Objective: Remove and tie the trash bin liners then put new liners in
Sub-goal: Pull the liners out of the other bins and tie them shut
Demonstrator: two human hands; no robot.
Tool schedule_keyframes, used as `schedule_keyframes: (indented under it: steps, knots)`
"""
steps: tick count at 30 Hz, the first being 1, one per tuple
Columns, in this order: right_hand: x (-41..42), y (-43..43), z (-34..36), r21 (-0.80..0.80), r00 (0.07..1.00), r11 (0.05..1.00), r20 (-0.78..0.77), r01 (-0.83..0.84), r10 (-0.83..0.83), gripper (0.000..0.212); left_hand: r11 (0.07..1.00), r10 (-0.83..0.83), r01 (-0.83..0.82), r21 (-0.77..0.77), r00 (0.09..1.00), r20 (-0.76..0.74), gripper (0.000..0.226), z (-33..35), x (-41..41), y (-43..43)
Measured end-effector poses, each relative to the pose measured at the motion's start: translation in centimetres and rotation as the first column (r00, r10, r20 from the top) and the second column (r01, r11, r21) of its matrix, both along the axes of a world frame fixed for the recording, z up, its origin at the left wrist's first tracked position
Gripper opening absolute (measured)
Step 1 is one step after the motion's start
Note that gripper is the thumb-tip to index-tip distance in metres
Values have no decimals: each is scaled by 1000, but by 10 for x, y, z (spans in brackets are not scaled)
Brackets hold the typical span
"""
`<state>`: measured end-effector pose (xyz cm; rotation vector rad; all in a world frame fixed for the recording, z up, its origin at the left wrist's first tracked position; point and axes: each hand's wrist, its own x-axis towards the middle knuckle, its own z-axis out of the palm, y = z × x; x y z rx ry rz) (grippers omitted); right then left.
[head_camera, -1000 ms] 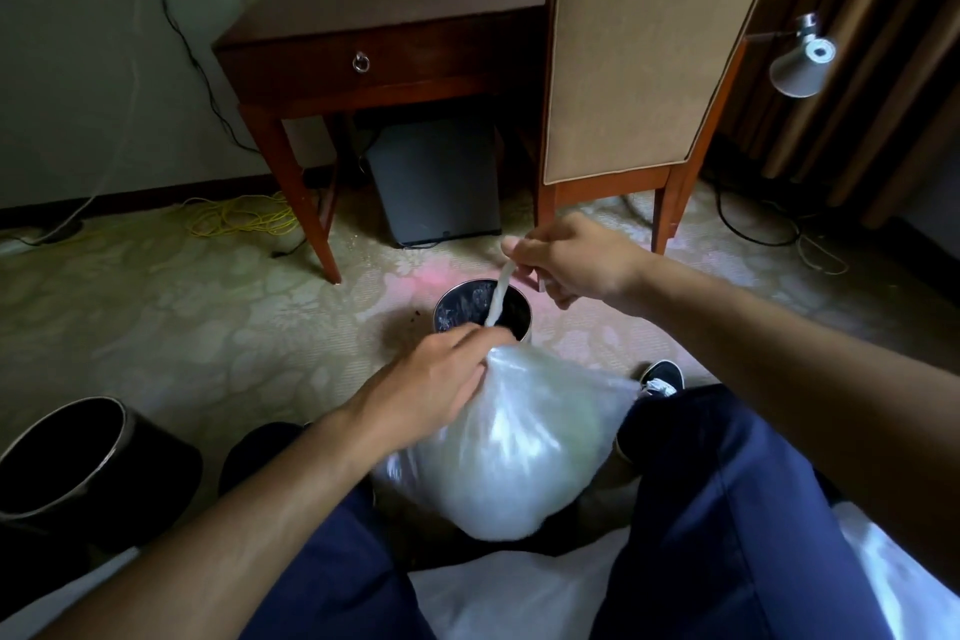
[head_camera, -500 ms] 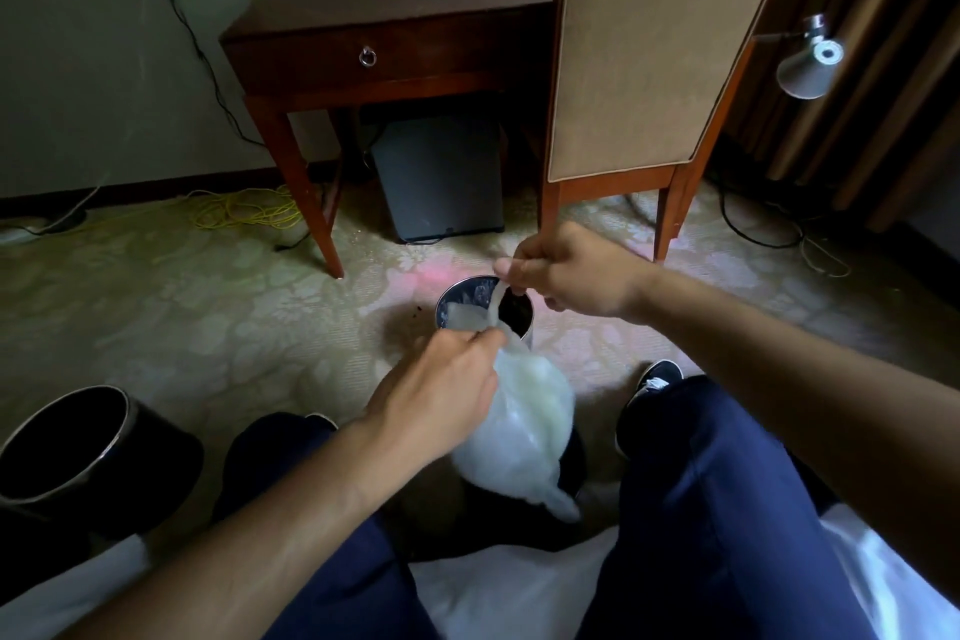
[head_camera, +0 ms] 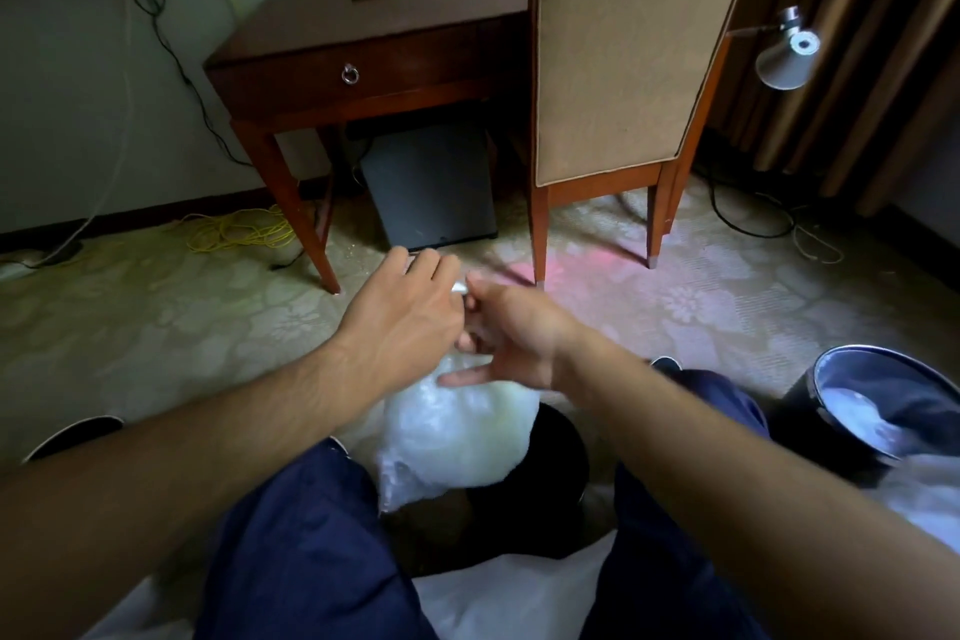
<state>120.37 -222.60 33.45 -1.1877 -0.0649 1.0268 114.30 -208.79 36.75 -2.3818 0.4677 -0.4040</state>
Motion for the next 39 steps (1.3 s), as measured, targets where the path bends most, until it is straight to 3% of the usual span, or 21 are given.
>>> schedule_keyframes:
  steps: [2,4,11,14,17,20,23,26,28,30,34,36,39]
  knots:
    - [-13,8,-20,38,995,998,-91,48,-44,32,996,84,-86,-10,985,-152,20,-9,-6,-7]
    - [-23,8,-37,10,994,997,-75,77,-76,35,995,86,-94,-22,966,-242,22,-16,-14,-9]
    - [-25,-18,-50,-145,974,988,211,-55,85,26,937,-334,279,-209,889,-313,11,-21,-36,3]
    - [-22,-28,-40,-159,931,982,333,-104,153,27,869,-434,316,-381,855,-282,15,-18,-38,4]
    - [-17,-35,-32,-156,915,984,378,-89,143,31,758,-446,202,-620,854,-267,15,-16,-40,5]
    - [-15,-39,-27,-187,865,981,480,-60,145,28,521,-393,-24,-853,880,-265,8,-18,-47,-4]
    - [-18,-42,-24,-200,833,978,529,-65,164,27,223,-339,-277,-935,877,-340,16,-19,-52,-11]
    - [-21,-40,-21,-159,826,986,547,-53,133,29,-104,-295,-445,-890,868,-399,30,-17,-53,-16]
    - [-22,-35,-19,-139,808,990,579,-30,106,25,-395,-295,-477,-785,875,-384,26,-15,-55,-19]
    - [-24,-30,-16,-123,806,991,582,-44,108,25,-596,-294,-470,-651,882,-368,20,-16,-57,-18]
    - [-26,-25,-14,-149,783,987,607,-60,139,33,-733,-311,-486,-476,862,-401,24,-18,-58,-11]
    - [-23,-22,-18,-186,739,983,662,2,124,37,-779,-339,-491,-391,853,-396,14,-18,-59,-9]
    - [-20,-17,-21,-244,648,963,753,115,113,43,-858,-315,-430,-282,873,-373,20,-21,-58,-10]
